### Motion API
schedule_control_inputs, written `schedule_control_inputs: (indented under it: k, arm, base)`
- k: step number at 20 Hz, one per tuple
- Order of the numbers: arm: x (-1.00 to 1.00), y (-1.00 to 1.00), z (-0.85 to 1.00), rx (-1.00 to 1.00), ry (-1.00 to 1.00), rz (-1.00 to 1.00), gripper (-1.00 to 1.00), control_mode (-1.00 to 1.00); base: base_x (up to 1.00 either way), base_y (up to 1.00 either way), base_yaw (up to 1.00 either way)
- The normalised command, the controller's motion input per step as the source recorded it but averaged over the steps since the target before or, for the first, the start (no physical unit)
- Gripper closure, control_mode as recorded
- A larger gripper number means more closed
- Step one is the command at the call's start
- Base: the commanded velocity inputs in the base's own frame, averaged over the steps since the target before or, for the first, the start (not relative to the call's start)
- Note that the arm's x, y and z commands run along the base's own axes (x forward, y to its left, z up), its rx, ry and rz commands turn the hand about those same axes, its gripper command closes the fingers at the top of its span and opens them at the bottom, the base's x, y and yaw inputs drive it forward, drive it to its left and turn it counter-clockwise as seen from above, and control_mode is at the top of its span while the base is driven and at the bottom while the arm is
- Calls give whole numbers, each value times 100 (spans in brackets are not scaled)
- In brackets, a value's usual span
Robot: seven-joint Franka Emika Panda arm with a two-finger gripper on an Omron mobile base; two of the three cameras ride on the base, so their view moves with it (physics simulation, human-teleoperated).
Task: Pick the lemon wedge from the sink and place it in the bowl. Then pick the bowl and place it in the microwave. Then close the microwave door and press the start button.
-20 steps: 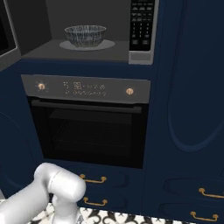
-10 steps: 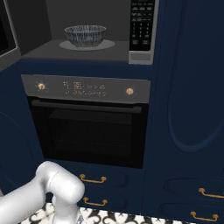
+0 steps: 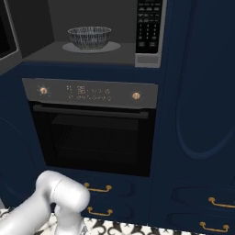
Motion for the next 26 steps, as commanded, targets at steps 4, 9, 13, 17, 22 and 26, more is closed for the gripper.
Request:
schedule_control_inputs:
  k: [4,9,13,17,22,26]
  arm:
    - [-45,-100,30,18,-10,0,-100,-100]
    - [-30,-100,21,19,-6,0,-100,-100]
    - [6,-100,3,22,1,0,-100,-100]
    - [49,-100,7,31,15,0,-100,-100]
    - [62,-100,7,25,16,4,-100,-100]
    - [89,-99,0,8,12,24,-100,-100]
  base:
    - [0,0,0]
    - [0,0,0]
    - [0,0,0]
    - [0,0,0]
    - [0,0,0]
    - [0,0,0]
